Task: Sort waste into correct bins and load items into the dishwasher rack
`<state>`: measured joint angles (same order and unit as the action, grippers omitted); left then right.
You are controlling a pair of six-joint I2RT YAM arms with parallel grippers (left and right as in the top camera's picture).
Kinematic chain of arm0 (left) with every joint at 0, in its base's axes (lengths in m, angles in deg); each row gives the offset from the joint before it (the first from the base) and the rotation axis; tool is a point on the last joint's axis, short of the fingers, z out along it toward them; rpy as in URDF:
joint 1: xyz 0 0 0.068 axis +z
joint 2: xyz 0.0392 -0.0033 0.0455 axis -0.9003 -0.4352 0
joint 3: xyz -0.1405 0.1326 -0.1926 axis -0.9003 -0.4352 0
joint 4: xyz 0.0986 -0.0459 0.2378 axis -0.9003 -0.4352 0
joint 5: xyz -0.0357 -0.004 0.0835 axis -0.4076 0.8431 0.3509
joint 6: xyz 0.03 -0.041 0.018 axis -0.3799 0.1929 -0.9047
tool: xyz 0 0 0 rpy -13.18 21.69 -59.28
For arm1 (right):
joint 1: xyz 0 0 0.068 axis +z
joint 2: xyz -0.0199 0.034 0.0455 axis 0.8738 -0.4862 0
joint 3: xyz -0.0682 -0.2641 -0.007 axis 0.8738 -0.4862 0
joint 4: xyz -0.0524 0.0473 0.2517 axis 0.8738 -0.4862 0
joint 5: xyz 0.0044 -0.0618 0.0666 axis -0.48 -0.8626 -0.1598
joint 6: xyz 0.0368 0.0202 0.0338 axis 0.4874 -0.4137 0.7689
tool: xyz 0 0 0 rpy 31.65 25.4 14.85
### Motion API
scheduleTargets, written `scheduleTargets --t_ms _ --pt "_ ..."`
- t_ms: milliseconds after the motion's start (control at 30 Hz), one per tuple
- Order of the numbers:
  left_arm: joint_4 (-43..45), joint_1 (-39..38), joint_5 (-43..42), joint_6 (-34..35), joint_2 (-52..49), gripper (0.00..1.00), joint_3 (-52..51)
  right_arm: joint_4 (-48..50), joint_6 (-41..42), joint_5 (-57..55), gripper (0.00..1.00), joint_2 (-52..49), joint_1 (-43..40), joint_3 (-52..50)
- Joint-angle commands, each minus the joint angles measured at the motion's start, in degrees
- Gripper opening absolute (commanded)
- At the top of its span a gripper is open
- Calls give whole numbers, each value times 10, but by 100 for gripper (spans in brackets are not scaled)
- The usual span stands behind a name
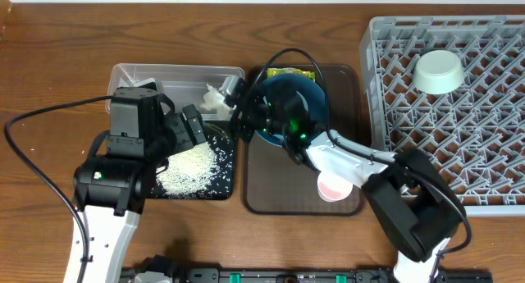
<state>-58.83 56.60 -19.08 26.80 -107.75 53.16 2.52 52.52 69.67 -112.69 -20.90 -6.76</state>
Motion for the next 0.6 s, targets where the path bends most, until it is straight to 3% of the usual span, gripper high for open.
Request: scheduleTargets --t_ms 0,300,567 --pt "-1 3 3 -5 1 95 13 -33 -52 0 81 41 10 37" --pt "-1 3 3 -6 1 95 13 -65 -52 7 85 88 -10 49" --pt "-1 3 3 -5 0 95 13 -206 -45 61 83 144 -54 49"
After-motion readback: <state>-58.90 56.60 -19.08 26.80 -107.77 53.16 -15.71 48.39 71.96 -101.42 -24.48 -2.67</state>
